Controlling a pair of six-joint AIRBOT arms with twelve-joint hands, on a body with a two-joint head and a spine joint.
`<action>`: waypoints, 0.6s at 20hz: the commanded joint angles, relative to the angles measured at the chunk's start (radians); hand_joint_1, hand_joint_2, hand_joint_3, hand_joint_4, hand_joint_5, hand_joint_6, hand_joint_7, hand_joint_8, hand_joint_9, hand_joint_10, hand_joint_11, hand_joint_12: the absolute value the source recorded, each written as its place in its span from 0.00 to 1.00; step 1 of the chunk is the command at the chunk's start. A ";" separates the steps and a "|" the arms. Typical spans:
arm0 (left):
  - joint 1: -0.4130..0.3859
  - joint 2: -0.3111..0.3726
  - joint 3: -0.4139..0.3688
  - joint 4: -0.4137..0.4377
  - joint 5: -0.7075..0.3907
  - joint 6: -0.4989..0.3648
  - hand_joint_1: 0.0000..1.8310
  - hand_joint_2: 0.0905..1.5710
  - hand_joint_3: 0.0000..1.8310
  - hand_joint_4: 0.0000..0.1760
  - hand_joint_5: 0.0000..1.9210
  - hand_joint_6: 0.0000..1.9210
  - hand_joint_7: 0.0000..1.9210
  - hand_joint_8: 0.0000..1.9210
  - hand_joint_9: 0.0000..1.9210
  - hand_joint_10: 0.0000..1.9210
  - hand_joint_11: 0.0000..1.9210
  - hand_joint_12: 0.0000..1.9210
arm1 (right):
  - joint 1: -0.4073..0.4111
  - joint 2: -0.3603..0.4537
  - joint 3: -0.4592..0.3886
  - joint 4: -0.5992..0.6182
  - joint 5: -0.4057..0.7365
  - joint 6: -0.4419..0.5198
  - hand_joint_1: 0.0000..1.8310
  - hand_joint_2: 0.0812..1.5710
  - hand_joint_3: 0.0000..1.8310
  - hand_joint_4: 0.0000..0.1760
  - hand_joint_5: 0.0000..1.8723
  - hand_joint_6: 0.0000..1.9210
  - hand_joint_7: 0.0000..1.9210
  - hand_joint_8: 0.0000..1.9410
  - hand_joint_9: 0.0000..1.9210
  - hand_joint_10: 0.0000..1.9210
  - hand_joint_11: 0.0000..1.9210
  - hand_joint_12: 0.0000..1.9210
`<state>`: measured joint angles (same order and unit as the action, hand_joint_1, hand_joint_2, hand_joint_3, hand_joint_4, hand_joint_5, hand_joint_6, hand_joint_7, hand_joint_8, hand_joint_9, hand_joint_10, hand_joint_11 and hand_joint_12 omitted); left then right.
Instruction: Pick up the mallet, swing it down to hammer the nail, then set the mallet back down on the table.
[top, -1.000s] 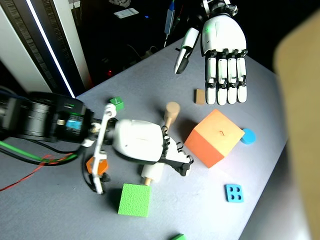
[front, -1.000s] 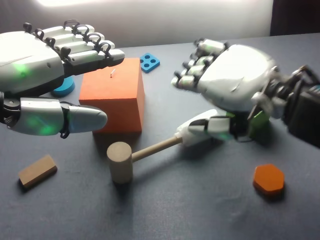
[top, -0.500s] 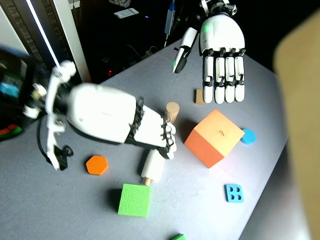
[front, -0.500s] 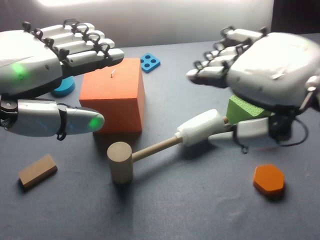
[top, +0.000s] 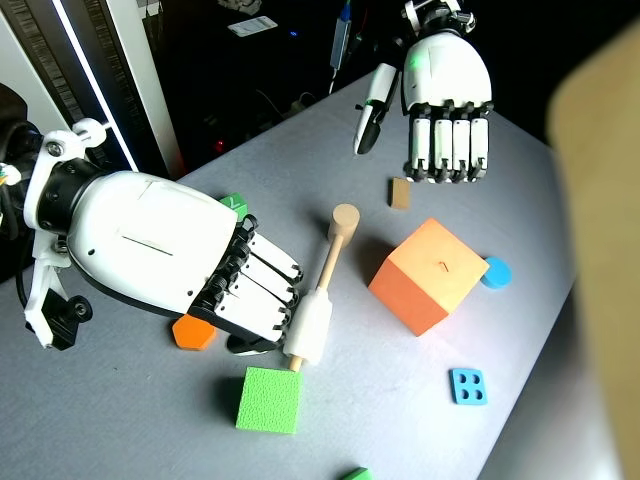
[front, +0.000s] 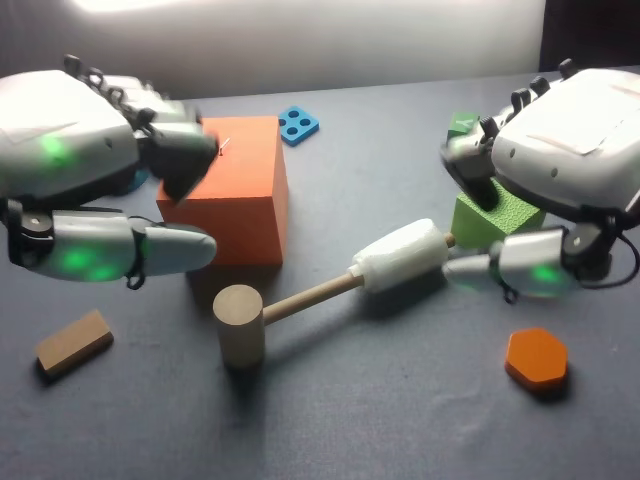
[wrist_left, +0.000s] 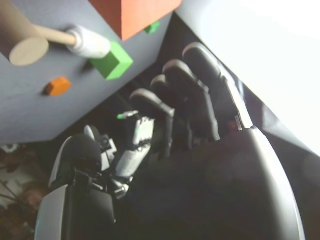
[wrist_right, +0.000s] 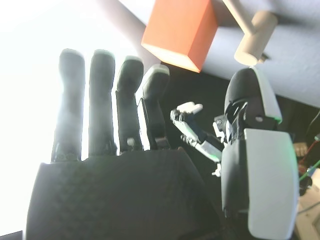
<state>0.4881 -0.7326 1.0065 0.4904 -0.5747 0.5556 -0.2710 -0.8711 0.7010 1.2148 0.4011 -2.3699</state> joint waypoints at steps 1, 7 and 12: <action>-0.015 0.001 -0.003 -0.026 -0.092 0.000 0.20 0.79 0.00 0.59 0.79 1.00 0.80 1.00 0.80 1.00 0.77 1.00 | 0.016 0.005 -0.001 -0.045 0.045 0.009 0.12 0.76 0.01 0.26 0.84 1.00 0.83 1.00 0.83 1.00 0.87 1.00; -0.039 -0.051 -0.004 -0.025 -0.095 0.009 0.60 0.90 0.01 0.93 0.79 1.00 0.80 1.00 0.81 1.00 0.80 1.00 | -0.006 0.004 -0.001 -0.151 0.048 0.070 0.46 0.91 0.01 0.77 0.84 1.00 0.84 1.00 0.84 1.00 0.88 1.00; -0.025 -0.055 0.000 -0.026 -0.107 0.008 0.59 0.88 0.00 1.00 0.75 1.00 0.76 1.00 0.76 1.00 0.78 1.00 | -0.013 0.004 -0.001 -0.159 0.052 0.071 0.40 0.94 0.01 0.92 0.83 1.00 0.84 1.00 0.84 1.00 0.87 1.00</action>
<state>0.4706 -0.7956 1.0035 0.4908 -0.5819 0.5602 -0.2913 -0.8711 0.7010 1.0943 0.3958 -2.3005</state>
